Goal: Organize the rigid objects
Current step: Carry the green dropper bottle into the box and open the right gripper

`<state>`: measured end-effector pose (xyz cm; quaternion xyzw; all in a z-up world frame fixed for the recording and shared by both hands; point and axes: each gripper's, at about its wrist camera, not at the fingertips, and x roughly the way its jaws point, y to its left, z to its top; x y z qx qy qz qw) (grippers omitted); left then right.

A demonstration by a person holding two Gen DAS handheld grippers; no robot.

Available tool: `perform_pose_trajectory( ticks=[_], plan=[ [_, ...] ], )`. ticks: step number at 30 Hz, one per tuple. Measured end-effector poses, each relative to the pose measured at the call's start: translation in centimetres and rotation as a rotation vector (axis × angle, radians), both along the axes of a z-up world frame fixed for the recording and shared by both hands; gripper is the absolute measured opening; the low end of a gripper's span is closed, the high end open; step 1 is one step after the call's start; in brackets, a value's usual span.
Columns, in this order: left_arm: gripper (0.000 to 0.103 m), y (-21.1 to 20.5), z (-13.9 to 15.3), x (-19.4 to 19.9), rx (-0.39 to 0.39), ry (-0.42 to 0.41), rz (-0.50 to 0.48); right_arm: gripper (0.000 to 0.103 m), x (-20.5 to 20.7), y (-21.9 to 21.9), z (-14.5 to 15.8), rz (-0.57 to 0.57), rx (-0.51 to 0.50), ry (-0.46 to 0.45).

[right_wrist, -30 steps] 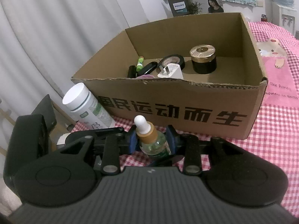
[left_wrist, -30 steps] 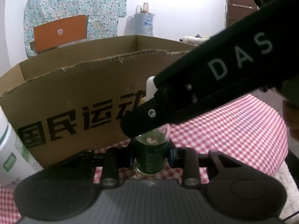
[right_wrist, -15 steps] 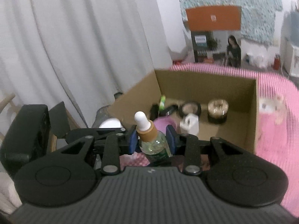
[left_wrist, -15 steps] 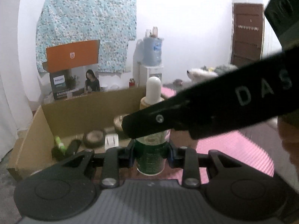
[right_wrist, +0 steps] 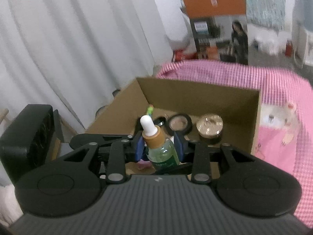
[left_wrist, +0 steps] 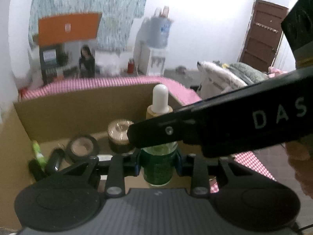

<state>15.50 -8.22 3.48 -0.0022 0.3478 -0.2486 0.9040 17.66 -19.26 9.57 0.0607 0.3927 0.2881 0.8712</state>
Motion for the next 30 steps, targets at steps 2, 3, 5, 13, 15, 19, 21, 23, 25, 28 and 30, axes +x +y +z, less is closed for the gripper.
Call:
perform_pose_trajectory(
  ticks=[2, 3, 5, 13, 15, 19, 21, 23, 25, 28, 30],
  plan=[
    [0.033, 0.0, -0.6, 1.0, -0.008, 0.037, 0.000, 0.031, 0.7, -0.2, -1.1, -0.004, 0.005, 0.041],
    [0.034, 0.0, -0.9, 1.3, -0.010, 0.050, -0.001, 0.031, 1.0, -0.3, -1.7, -0.007, 0.004, 0.057],
    [0.033, 0.2, -1.3, 1.8, -0.022, 0.067, -0.003, 0.030, 1.4, -0.3, -2.6, -0.007, -0.006, 0.085],
    [0.035, 0.6, -2.7, 2.0, -0.062, 0.144, -0.004, 0.024, 2.3, -0.1, -4.7, 0.010, -0.047, 0.134],
    [0.036, 0.6, -2.7, 1.8, -0.070, 0.149, -0.004, 0.023, 2.5, 0.0, -4.7, 0.015, -0.067, 0.128],
    [0.036, 0.6, -2.7, 1.7, -0.072, 0.144, 0.001, 0.024, 2.5, 0.0, -4.6, 0.020, -0.066, 0.132],
    [0.036, 0.4, -2.6, 1.6, -0.073, 0.137, 0.004, 0.025, 2.4, -0.2, -4.5, 0.020, -0.057, 0.134],
    [0.043, 0.4, -2.5, 1.3, -0.074, 0.131, 0.007, 0.025, 2.1, -0.4, -4.4, 0.013, -0.043, 0.125],
    [0.054, 0.5, -2.2, 0.9, -0.081, 0.118, 0.009, 0.027, 1.8, -0.7, -4.2, 0.002, -0.033, 0.112],
    [0.065, 0.9, -1.4, 0.3, -0.089, 0.088, 0.011, 0.034, 0.9, -1.3, -3.4, -0.021, -0.011, 0.073],
    [0.070, 1.1, -0.8, -0.3, -0.093, 0.063, 0.011, 0.041, 0.1, -1.8, -2.7, -0.042, 0.006, 0.040]
  ],
)
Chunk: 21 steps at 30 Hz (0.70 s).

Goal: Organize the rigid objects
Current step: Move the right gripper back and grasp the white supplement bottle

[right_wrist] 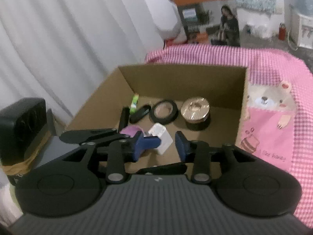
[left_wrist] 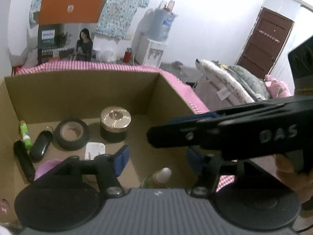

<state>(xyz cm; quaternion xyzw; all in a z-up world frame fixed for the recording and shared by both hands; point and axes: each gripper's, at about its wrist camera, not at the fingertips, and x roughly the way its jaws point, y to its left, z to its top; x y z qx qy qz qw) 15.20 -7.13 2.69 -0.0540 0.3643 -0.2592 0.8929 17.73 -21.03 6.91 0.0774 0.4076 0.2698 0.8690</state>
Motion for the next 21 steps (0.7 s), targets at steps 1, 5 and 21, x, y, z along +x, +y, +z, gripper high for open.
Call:
perform_pose_trajectory(
  ticks=[1, 5, 21],
  plan=[
    [0.073, 0.1, 0.3, -0.4, 0.000, -0.011, 0.000, 0.046, -0.6, -0.3, 0.4, -0.011, 0.012, -0.022],
    [0.082, 0.3, 1.4, -2.2, 0.004, -0.050, -0.008, 0.057, -3.6, -1.2, 1.9, -0.053, 0.062, -0.115],
    [0.092, 3.2, 2.3, -11.4, 0.078, -0.104, -0.018, 0.082, -15.0, -1.5, 0.7, -0.185, 0.142, -0.215]
  ],
)
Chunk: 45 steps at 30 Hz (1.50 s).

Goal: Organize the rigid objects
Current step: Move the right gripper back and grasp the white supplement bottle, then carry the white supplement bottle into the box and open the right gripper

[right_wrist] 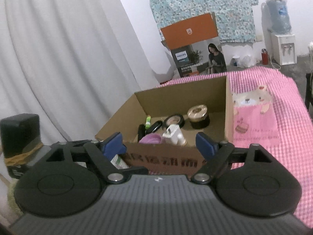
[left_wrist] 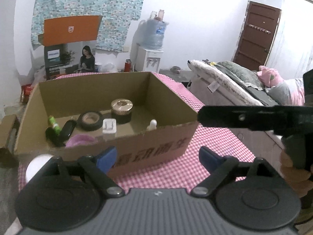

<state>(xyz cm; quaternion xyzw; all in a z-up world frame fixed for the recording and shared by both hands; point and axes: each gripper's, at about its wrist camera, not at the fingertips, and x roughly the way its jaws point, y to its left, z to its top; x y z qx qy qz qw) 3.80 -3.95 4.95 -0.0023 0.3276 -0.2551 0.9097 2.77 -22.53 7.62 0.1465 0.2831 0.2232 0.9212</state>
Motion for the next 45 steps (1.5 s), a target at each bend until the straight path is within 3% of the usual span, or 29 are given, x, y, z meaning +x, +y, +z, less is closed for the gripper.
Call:
perform_pose_trajectory(
  ticks=[7, 13, 22, 27, 30, 33, 37, 41, 45],
  plan=[
    [0.094, 1.7, 0.1, -3.2, 0.024, -0.061, 0.039, 0.082, -0.7, 1.2, -0.8, 0.007, 0.051, 0.024],
    [0.094, 3.9, -0.5, -4.2, 0.064, -0.071, 0.156, 0.082, -0.2, 2.8, -1.7, 0.040, 0.063, 0.054],
    [0.094, 7.2, -2.5, -2.4, 0.122, -0.069, 0.328, 0.082, 3.5, 8.4, -3.2, 0.160, 0.065, 0.134],
    [0.093, 8.3, -4.2, -0.5, 0.151, -0.064, 0.369, 0.082, 5.8, 11.8, -4.6, 0.214, 0.079, 0.197],
    [0.086, 8.5, -5.0, 0.7, 0.146, -0.046, 0.370, 0.082, 6.7, 13.8, -5.4, 0.239, 0.081, 0.225],
    [0.071, 8.6, -5.9, 1.9, 0.142, -0.019, 0.361, 0.082, 7.5, 15.3, -6.0, 0.257, 0.080, 0.239],
    [0.056, 8.6, -6.6, 2.8, 0.127, 0.008, 0.351, 0.072, 8.6, 16.8, -6.6, 0.272, 0.083, 0.254],
    [0.055, 8.1, -6.7, 2.8, 0.120, 0.008, 0.346, 0.058, 9.0, 17.2, -6.9, 0.290, 0.090, 0.265],
    [0.055, 7.6, -6.7, 2.6, 0.115, 0.012, 0.339, 0.056, 8.9, 16.6, -6.9, 0.285, 0.095, 0.262]
  ],
)
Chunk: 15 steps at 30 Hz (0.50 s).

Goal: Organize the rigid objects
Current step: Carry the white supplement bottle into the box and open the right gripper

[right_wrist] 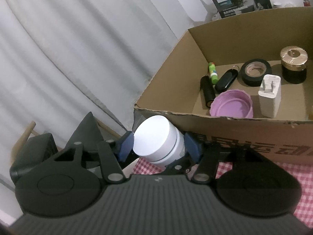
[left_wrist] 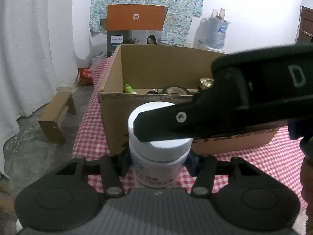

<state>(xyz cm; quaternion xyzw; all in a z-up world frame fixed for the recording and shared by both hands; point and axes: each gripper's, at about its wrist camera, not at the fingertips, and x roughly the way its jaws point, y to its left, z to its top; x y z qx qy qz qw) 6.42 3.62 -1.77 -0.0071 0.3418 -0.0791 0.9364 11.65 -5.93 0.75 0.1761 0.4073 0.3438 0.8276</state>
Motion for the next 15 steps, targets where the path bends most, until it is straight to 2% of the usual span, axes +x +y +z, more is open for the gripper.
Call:
perform_pose_trajectory(
  ticks=[15],
  plan=[
    [0.054, -5.6, -0.2, -0.3, 0.044, 0.019, -0.127, 0.057, -2.6, -6.0, 0.4, -0.108, -0.004, 0.008]
  ],
)
